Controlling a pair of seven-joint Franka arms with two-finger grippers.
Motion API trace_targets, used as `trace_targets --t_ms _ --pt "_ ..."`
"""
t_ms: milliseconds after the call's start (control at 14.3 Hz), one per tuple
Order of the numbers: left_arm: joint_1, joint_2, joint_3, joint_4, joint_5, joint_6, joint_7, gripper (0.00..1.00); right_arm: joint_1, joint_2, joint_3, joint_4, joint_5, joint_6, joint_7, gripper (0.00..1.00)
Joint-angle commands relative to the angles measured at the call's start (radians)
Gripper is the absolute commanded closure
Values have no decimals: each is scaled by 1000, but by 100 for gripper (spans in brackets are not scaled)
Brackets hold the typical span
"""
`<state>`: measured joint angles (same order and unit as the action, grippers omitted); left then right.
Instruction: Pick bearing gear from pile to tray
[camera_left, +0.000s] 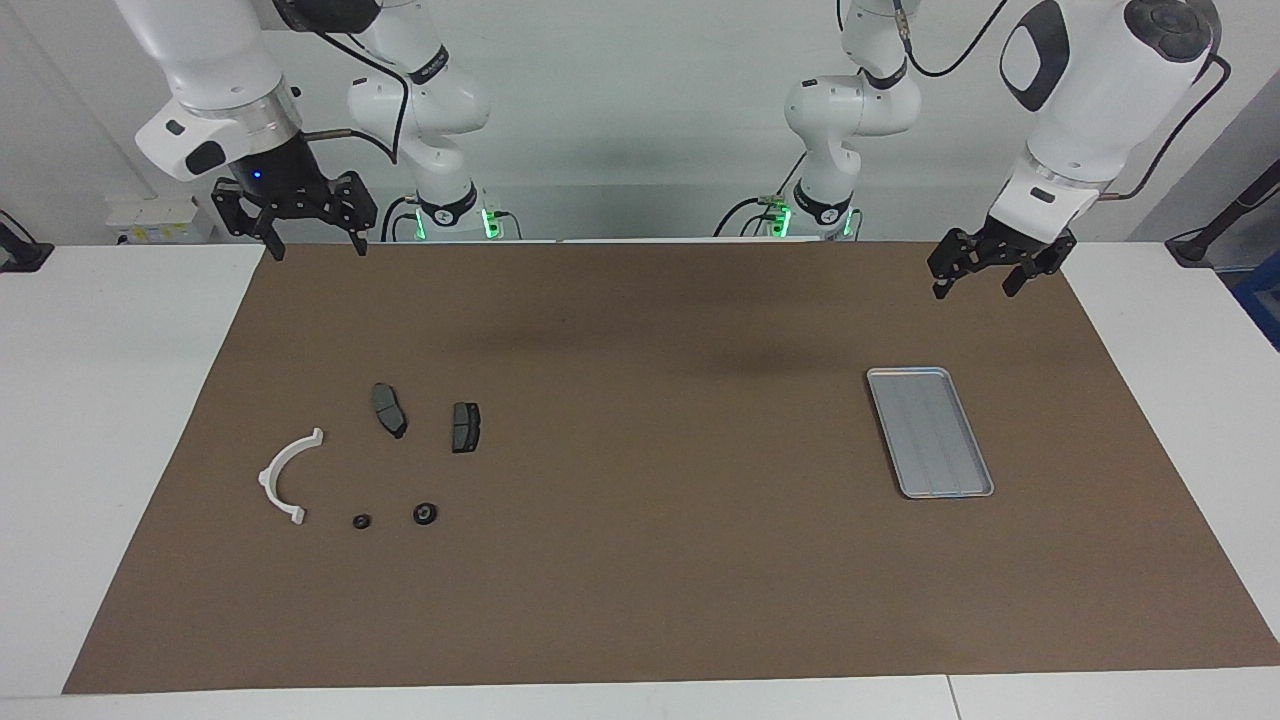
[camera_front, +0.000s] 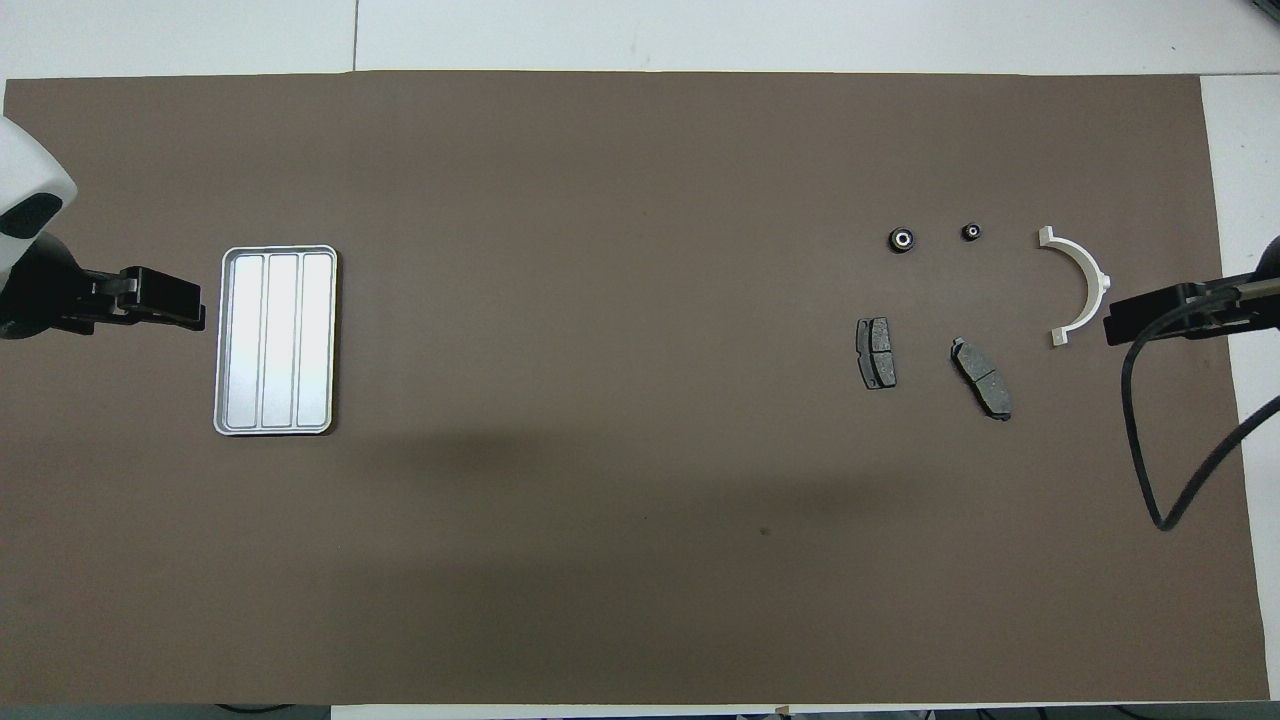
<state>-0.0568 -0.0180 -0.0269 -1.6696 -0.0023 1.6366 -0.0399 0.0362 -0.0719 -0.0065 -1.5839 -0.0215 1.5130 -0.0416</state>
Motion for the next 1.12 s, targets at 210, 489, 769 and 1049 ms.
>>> trace_targets --t_ms 210,489,769,1049 --pt "2 -17 -1 -7 -2 -7 -11 0 -9 -40 2 -27 20 0 -7 0" --pt "2 -17 -1 -7 -2 -6 -11 0 1 -36 3 -63 18 76 -12 0" --pt "2 -17 -1 -7 -2 -8 -11 0 1 58 5 -107 2 226 -11 0" --pt "2 -17 -1 -7 -2 -7 -11 0 28 222 5 -97 -32 315 37 0"
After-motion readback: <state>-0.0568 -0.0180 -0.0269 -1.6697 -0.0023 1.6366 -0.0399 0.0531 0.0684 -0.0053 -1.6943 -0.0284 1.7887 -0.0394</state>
